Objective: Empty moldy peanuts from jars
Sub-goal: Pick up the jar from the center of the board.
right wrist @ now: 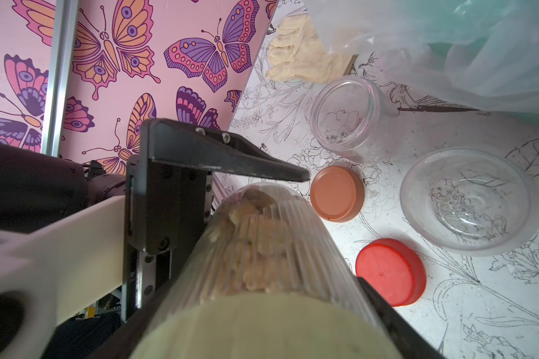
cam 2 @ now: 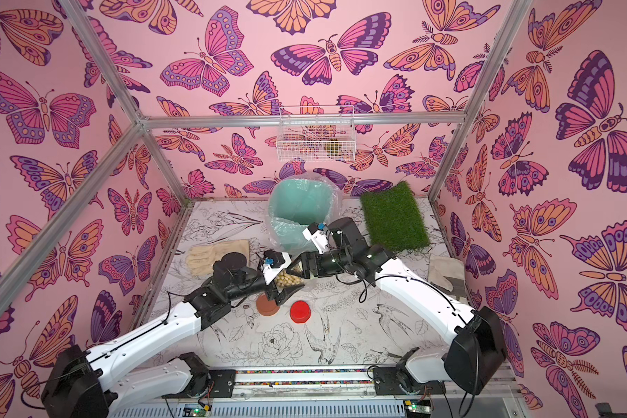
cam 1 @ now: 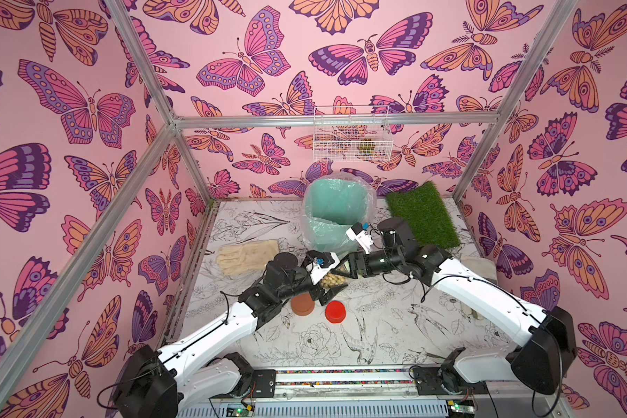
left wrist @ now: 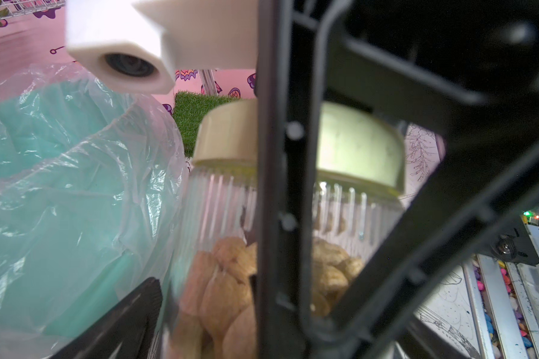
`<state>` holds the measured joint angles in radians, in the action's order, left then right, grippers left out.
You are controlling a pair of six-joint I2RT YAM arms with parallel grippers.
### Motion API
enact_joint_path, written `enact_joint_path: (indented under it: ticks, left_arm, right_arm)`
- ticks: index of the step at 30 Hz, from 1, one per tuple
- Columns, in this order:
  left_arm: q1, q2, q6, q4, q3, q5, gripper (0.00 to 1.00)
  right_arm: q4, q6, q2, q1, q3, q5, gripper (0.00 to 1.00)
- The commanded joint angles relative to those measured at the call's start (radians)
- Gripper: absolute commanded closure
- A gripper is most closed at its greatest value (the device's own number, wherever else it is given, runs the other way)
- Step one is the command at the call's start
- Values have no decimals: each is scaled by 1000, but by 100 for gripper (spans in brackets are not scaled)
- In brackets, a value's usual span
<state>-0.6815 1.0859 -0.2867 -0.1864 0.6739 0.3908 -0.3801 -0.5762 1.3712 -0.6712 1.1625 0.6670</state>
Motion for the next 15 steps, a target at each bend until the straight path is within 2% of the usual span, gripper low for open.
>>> enact_joint_path:
  ticks: [1, 15]
  left_arm:
    - [5, -12, -20, 27, -9, -63, 0]
    - [7, 9, -19, 28, -3, -62, 9]
  right_arm:
    - [54, -9, -14, -16, 28, 94, 100]
    - [92, -26, -17, -16, 13, 123, 100]
